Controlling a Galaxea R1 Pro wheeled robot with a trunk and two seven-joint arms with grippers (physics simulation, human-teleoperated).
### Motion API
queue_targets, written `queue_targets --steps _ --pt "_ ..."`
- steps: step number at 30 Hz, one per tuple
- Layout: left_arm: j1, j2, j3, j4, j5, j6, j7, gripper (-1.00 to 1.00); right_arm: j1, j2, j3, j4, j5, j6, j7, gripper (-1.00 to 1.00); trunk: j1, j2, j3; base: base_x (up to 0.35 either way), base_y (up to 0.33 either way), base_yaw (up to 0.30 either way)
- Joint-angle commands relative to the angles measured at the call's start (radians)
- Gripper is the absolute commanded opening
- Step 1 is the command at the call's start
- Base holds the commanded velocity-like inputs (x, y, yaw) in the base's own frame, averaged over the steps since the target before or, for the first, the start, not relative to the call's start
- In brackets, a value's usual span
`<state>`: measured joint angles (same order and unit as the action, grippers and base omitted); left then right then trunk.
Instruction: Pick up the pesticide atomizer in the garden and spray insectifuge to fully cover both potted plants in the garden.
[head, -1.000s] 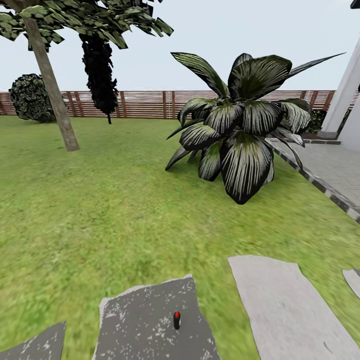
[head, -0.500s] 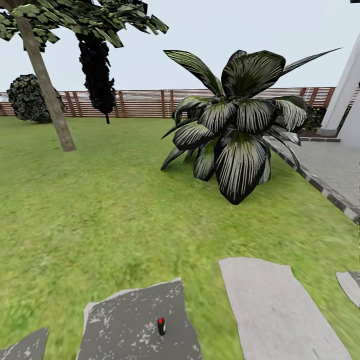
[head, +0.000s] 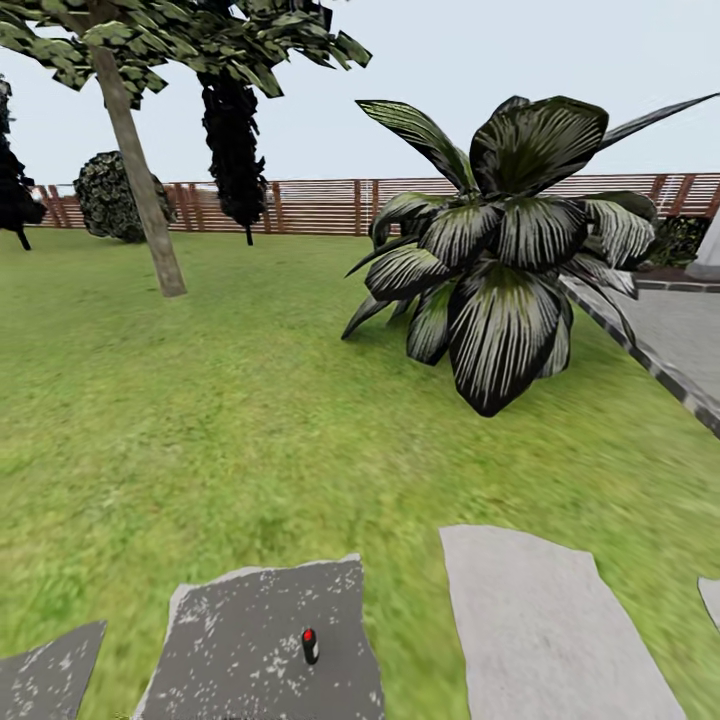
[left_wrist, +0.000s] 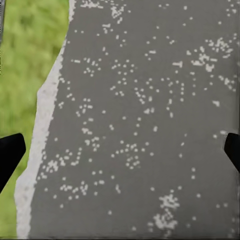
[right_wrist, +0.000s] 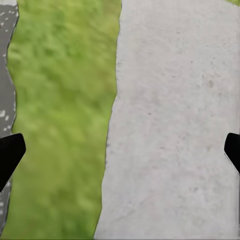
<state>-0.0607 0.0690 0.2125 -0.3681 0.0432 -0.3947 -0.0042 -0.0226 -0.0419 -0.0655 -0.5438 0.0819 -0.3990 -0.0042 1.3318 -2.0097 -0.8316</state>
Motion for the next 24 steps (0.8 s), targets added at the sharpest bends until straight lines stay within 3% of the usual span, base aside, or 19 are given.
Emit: queue_targets --steps 1,14,24 --pt "-0.001 0.000 0.000 0.001 0.004 -0.003 0.000 1.00 0.000 0.000 -0.004 0.001 0.009 -0.003 0.000 1.00 0.000 0.000 -0.001 0.000 -0.280 0.276" --pt "-0.001 0.002 0.001 0.000 0.007 -0.004 0.000 1.00 0.000 0.000 -0.004 0.001 0.008 -0.003 0.000 1.00 0.000 0.000 -0.001 0.000 -0.280 0.277" --pt "-0.001 0.002 0.000 0.000 0.007 -0.004 0.000 1.00 0.000 0.000 -0.001 0.000 0.008 -0.003 0.000 1.00 0.000 0.000 -0.001 0.000 -0.279 0.052"
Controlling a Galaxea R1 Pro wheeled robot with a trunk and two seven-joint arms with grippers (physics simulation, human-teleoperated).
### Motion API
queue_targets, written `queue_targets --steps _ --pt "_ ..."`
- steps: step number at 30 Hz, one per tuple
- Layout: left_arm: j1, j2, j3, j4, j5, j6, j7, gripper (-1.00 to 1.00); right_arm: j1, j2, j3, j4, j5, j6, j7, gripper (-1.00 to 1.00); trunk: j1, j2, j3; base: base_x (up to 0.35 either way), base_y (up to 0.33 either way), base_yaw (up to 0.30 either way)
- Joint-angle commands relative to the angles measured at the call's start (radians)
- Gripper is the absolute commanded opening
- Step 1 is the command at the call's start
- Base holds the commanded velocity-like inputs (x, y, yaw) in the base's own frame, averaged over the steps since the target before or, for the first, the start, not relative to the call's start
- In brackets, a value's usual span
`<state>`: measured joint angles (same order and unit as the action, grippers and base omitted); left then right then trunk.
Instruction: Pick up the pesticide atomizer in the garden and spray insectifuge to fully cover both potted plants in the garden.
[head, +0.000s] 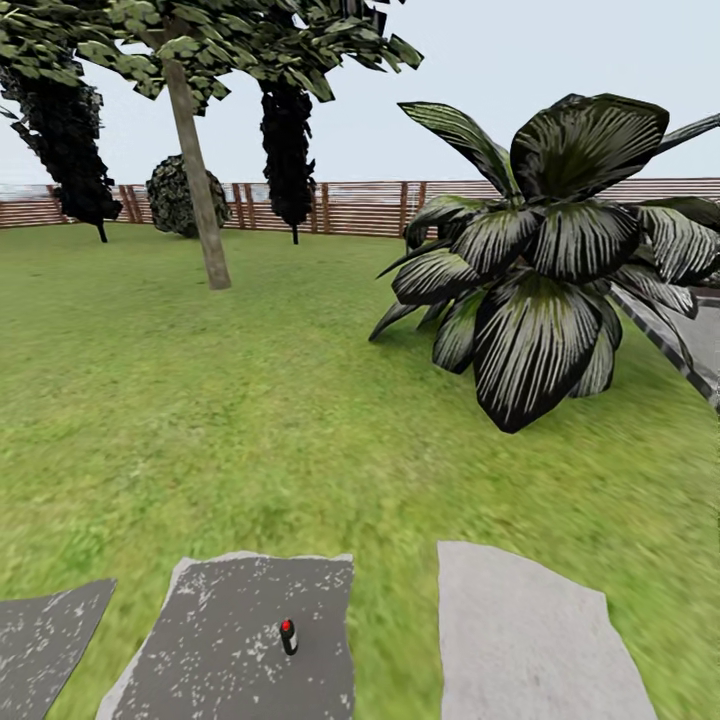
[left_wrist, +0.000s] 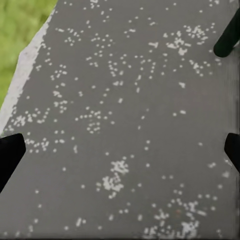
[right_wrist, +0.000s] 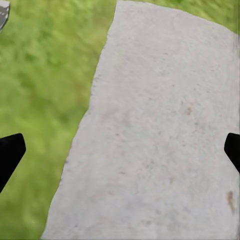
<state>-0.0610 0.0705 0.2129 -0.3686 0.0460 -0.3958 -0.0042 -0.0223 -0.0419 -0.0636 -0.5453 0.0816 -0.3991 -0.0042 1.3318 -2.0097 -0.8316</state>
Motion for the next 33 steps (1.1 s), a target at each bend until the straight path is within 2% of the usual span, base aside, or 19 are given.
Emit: queue_targets --steps 1,10,19,25,33 --pt "0.000 0.000 0.000 0.000 0.005 -0.003 0.000 1.00 -0.001 0.001 -0.004 0.001 0.009 -0.004 0.000 1.00 0.000 0.000 -0.001 0.000 -0.267 0.001" --pt "0.000 0.000 0.000 -0.001 0.009 -0.003 0.000 1.00 -0.001 0.002 -0.005 0.001 0.009 -0.004 0.000 1.00 0.000 0.000 -0.001 0.000 -0.077 0.011" --pt "0.000 0.000 0.000 -0.001 0.010 -0.003 0.000 1.00 -0.001 0.001 -0.005 0.001 0.008 -0.004 0.000 1.00 0.000 0.000 -0.001 0.000 -0.001 0.203" --pt "0.000 0.000 0.000 0.000 0.011 -0.003 0.000 1.00 -0.001 0.001 -0.006 0.002 0.008 -0.004 0.000 1.00 0.000 0.000 -0.001 0.006 0.000 0.048" --pt "0.000 0.000 0.000 0.000 0.011 -0.003 0.000 1.00 -0.001 0.001 -0.004 0.002 0.010 -0.005 0.000 1.00 0.000 0.000 -0.001 0.239 0.000 0.004"
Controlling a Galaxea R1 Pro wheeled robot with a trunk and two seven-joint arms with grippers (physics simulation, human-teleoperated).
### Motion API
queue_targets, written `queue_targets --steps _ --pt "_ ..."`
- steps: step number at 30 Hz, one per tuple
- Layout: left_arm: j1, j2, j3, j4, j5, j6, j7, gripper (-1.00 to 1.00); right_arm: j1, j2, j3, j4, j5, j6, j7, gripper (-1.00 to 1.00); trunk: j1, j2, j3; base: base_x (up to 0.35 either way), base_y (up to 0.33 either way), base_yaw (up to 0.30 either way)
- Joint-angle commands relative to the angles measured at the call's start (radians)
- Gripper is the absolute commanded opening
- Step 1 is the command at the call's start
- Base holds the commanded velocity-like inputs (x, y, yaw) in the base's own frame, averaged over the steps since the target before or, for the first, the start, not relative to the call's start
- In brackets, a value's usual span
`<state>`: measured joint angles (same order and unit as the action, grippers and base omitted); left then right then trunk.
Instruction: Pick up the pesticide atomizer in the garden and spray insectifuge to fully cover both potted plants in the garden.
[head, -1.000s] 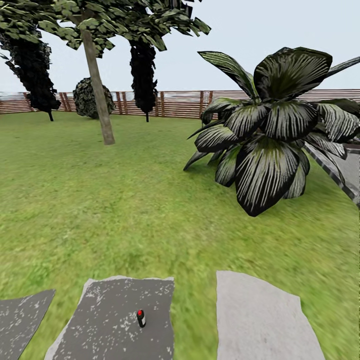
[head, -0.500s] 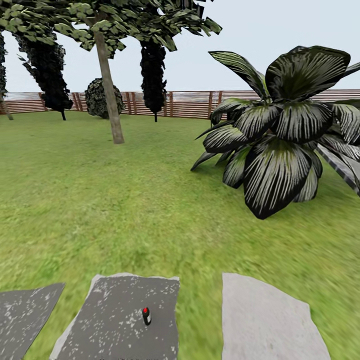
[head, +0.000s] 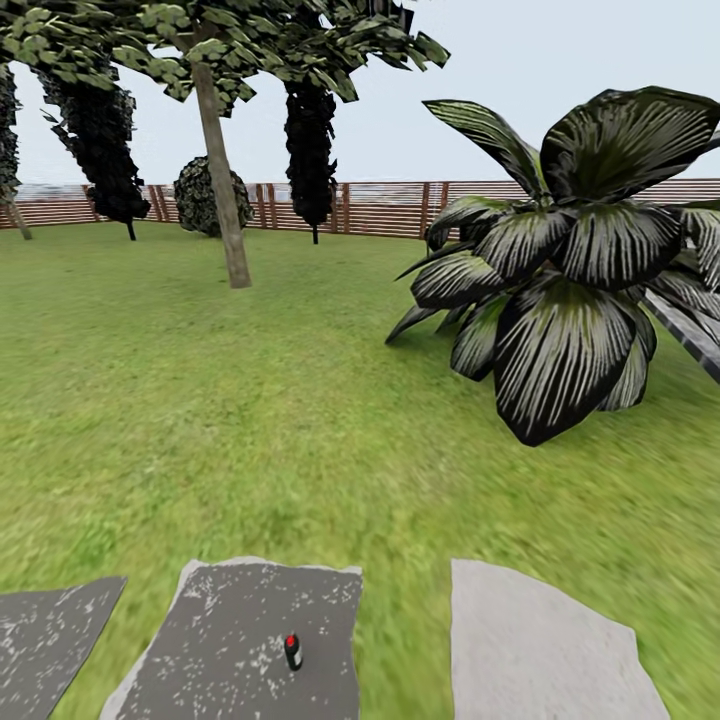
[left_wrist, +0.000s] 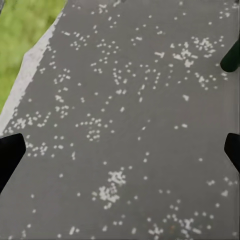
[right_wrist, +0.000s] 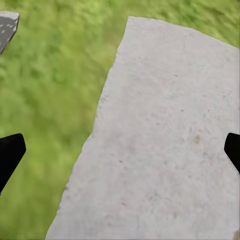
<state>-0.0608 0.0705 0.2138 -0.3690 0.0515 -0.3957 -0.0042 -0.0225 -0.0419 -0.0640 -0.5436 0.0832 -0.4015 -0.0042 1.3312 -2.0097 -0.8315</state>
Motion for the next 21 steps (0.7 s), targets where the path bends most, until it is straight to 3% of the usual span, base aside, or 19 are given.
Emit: queue_targets --steps 1,9,12,17,19,21 --pt "-0.001 0.000 -0.001 0.001 0.005 -0.003 0.000 1.00 -0.001 -0.001 -0.004 0.000 0.009 -0.003 0.000 1.00 0.000 0.000 -0.001 0.331 0.000 0.000" --pt "-0.004 0.003 -0.010 -0.012 -0.004 0.001 -0.005 1.00 -0.001 -0.003 -0.006 -0.020 0.007 -0.001 -0.001 1.00 0.000 0.000 -0.001 0.093 0.000 0.000" --pt "-0.033 0.009 -0.012 -0.030 -0.015 0.007 -0.023 1.00 -0.009 -0.005 -0.006 -0.070 0.007 0.002 -0.001 1.00 0.000 0.000 -0.001 0.004 0.000 0.000" --pt "-0.170 0.030 -0.023 -0.033 -0.117 0.028 -0.131 1.00 -0.071 -0.005 -0.007 -0.183 0.007 0.025 -0.001 1.00 0.000 0.000 -0.001 0.001 0.000 0.000" --pt "-0.240 0.039 -0.024 -0.031 -0.170 0.059 -0.175 1.00 -0.137 -0.005 -0.007 -0.205 0.007 0.078 -0.001 1.00 0.000 0.000 -0.001 0.000 0.000 0.000" --pt "-0.284 0.043 -0.025 -0.030 -0.193 0.099 -0.193 1.00 -0.198 -0.005 -0.007 -0.212 0.007 0.139 -0.001 1.00 0.000 0.000 -0.001 0.000 0.000 0.000"
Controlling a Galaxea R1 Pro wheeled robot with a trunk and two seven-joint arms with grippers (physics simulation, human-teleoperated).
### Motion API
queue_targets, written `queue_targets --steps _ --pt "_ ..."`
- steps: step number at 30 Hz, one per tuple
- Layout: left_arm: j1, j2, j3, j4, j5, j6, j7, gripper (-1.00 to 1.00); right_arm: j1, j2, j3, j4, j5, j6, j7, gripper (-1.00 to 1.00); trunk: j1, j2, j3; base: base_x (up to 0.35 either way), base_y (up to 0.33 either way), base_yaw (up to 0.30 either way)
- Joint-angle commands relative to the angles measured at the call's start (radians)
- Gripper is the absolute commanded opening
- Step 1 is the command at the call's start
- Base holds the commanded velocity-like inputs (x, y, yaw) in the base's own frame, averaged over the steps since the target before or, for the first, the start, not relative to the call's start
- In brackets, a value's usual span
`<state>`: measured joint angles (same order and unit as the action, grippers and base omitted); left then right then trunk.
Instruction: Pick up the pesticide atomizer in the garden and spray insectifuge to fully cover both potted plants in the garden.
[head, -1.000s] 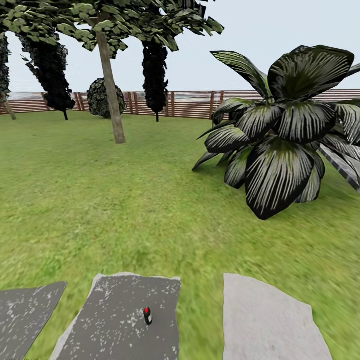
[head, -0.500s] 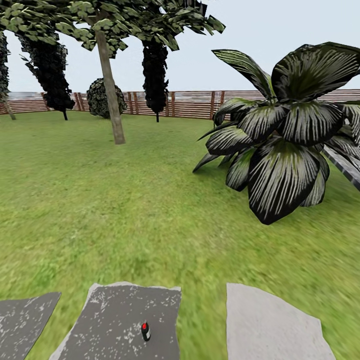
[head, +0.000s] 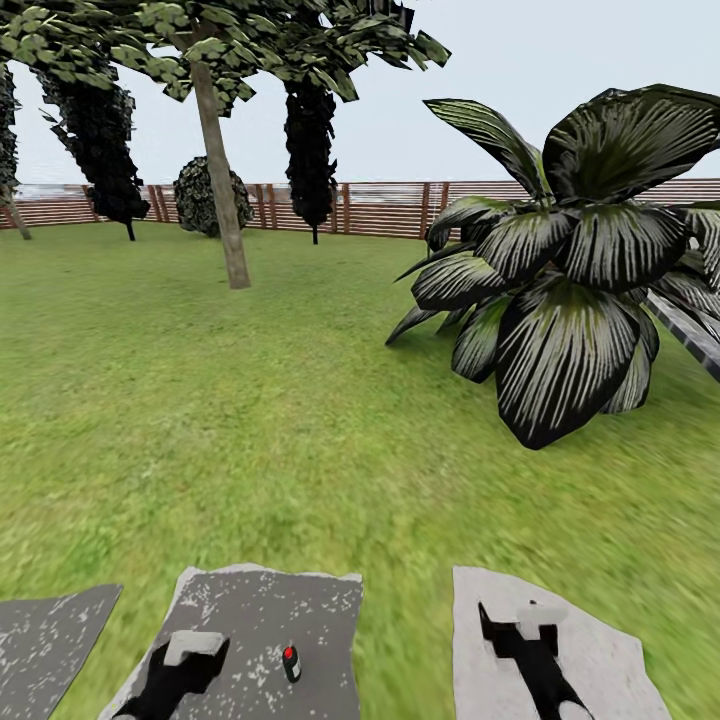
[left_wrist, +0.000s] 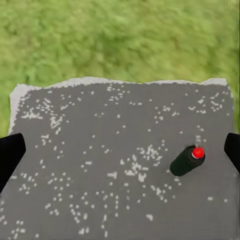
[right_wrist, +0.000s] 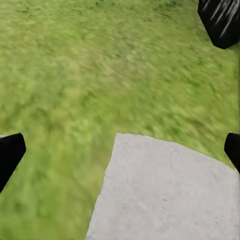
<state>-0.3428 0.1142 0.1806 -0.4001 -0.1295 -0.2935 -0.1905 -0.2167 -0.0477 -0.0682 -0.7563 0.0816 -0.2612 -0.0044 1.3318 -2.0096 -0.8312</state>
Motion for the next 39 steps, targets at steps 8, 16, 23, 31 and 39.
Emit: queue_targets --steps 8,16,23,31,39 --pt "-0.089 0.000 0.006 0.001 -0.043 0.116 -0.026 1.00 -0.132 -0.001 -0.003 -0.017 0.006 0.150 0.005 1.00 0.000 0.000 -0.001 0.000 0.000 0.000" --pt "-0.091 0.004 0.005 -0.013 -0.079 0.124 -0.026 1.00 -0.143 0.000 -0.002 -0.014 0.009 0.162 0.002 1.00 0.000 0.000 -0.001 0.000 0.000 -0.005" --pt "-0.088 0.003 0.005 -0.017 -0.082 0.124 -0.026 1.00 -0.144 -0.003 -0.002 -0.012 0.009 0.162 0.001 1.00 0.000 0.000 0.002 -0.160 0.111 -0.258" --pt "-0.089 0.006 0.004 -0.010 -0.086 0.130 -0.024 1.00 -0.144 0.000 -0.005 -0.030 0.006 0.166 0.000 1.00 0.023 -0.042 -0.016 -0.027 0.017 -0.043" --pt "-0.097 0.003 0.004 -0.003 -0.085 0.136 -0.030 1.00 -0.144 -0.003 -0.048 -0.104 0.008 0.172 -0.002 1.00 0.054 -0.098 -0.042 0.000 0.000 0.000"
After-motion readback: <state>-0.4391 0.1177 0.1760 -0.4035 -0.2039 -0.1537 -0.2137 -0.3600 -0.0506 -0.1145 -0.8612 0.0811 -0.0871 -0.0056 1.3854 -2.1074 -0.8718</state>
